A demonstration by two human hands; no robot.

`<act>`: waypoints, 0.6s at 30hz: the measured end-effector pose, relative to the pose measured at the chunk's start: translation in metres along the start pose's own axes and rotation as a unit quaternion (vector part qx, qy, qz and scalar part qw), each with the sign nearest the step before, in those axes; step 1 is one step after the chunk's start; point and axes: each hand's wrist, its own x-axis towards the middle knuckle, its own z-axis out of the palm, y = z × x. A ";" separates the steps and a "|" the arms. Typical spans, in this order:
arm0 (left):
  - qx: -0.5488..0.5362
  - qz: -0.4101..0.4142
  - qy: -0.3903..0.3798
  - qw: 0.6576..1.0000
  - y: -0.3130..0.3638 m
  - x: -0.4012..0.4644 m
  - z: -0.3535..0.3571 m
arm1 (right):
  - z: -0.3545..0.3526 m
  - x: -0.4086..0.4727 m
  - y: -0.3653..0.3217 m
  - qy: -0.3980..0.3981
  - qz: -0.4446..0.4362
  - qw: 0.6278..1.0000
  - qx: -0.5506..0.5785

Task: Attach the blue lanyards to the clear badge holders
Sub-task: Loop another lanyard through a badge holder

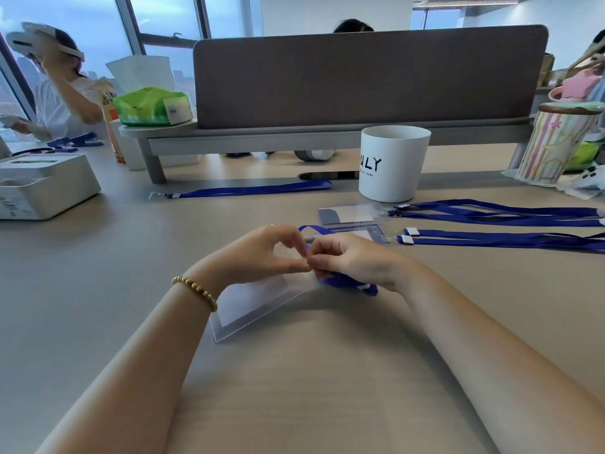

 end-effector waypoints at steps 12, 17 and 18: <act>0.143 0.041 0.075 0.986 0.004 -0.002 -0.004 | -0.001 0.005 0.010 0.034 0.034 0.990 0.133; 0.297 0.015 0.003 0.955 0.011 0.004 0.004 | 0.003 0.009 0.009 0.063 0.049 0.992 0.097; 0.317 0.002 -0.013 0.948 0.013 0.008 0.006 | 0.004 0.010 0.009 0.066 0.053 0.992 0.089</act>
